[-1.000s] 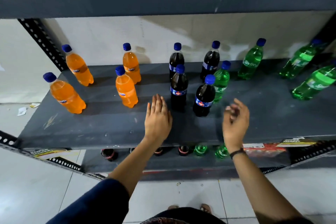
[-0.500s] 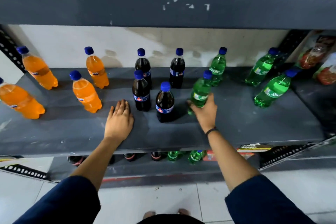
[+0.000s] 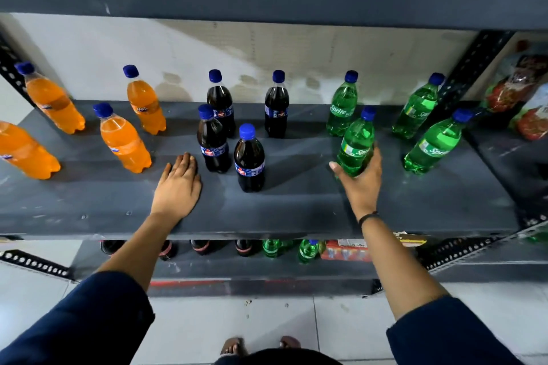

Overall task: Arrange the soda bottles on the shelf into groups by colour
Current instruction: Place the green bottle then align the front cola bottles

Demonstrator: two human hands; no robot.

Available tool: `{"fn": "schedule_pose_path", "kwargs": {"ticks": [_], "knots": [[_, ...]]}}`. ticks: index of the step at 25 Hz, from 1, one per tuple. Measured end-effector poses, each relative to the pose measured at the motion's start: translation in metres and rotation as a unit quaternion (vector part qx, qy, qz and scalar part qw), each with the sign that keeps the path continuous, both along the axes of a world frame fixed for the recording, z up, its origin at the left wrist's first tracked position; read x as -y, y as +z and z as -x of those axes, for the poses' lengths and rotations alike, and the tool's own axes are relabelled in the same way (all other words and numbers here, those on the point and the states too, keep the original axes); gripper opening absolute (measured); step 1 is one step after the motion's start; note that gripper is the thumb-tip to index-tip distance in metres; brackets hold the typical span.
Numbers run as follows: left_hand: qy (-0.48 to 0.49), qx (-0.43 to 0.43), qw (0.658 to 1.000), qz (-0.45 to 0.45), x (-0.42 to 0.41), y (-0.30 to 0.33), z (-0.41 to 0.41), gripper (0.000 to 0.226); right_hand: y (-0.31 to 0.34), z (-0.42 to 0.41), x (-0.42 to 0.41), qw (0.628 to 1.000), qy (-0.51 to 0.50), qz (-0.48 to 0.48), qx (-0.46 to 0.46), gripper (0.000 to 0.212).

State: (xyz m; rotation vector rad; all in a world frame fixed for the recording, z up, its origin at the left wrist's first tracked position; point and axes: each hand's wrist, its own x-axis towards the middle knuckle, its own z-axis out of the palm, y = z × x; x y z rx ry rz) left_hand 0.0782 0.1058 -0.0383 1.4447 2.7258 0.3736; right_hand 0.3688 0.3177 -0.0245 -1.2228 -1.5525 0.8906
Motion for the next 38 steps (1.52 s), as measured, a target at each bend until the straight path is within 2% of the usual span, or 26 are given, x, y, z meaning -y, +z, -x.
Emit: {"fn": "schedule_pose_path", "kwargs": {"ticks": [2, 3, 5, 7, 8, 9, 13, 15, 20, 22, 24, 28, 33, 38], "knots": [[0.001, 0.002, 1.0, -0.002, 0.0, 0.0, 0.0, 0.051, -0.008, 0.007, 0.039, 0.995, -0.066, -0.055, -0.042, 0.078], [0.001, 0.002, 1.0, -0.003, 0.0, 0.0, 0.0, 0.051, -0.012, 0.015, 0.064, 0.994, -0.054, -0.068, -0.063, 0.072], [-0.002, 0.002, 1.0, -0.007, 0.001, 0.001, 0.0, 0.051, -0.01, 0.041, 0.104, 0.995, 0.069, -0.047, -0.062, 0.071], [-0.004, 0.008, 1.0, -0.01, 0.0, 0.001, 0.0, 0.051, -0.005, 0.074, 0.121, 0.983, 0.182, -0.009, -0.001, 0.087], [-0.004, 0.01, 1.0, -0.008, 0.001, 0.001, 0.001, 0.052, -0.002, 0.091, 0.124, 0.978, 0.204, 0.004, 0.03, 0.091], [-0.004, 0.012, 1.0, -0.006, 0.001, 0.001, 0.001, 0.052, -0.001, 0.103, 0.125, 0.978, 0.203, 0.013, 0.051, 0.09], [-0.015, 0.017, 1.0, -0.018, 0.0, -0.001, 0.004, 0.052, -0.003, 0.121, 0.109, 0.989, 0.121, -0.002, 0.084, 0.06], [-0.014, 0.034, 0.999, -0.027, 0.0, -0.002, 0.007, 0.057, -0.002, 0.116, 0.09, 0.992, 0.101, 0.011, 0.078, 0.056], [0.013, 0.111, 0.991, -0.072, -0.01, 0.004, 0.004, 0.082, 0.0, 0.109, 0.067, 0.991, 0.09, 0.001, 0.094, 0.069], [0.052, 0.162, 0.981, -0.095, -0.023, 0.008, -0.005, 0.09, -0.005, 0.109, 0.072, 0.99, 0.04, -0.028, 0.135, 0.08], [0.1, 0.185, 0.972, -0.109, -0.034, 0.009, -0.013, 0.091, -0.007, 0.11, 0.074, 0.987, -0.005, -0.031, 0.158, 0.08], [0.127, 0.146, 0.972, -0.13, -0.04, 0.001, -0.019, 0.082, -0.01, 0.112, 0.069, 0.978, 0.002, -0.029, 0.206, 0.066], [0.124, 0.128, 0.974, -0.137, -0.041, -0.003, -0.02, 0.079, -0.014, 0.112, 0.067, 0.978, 0.02, -0.036, 0.204, 0.056], [0.151, 0.138, 0.968, -0.146, -0.033, 0.004, -0.028, 0.081, -0.011, 0.099, 0.072, 0.98, 0.046, -0.052, 0.188, 0.071]]}}
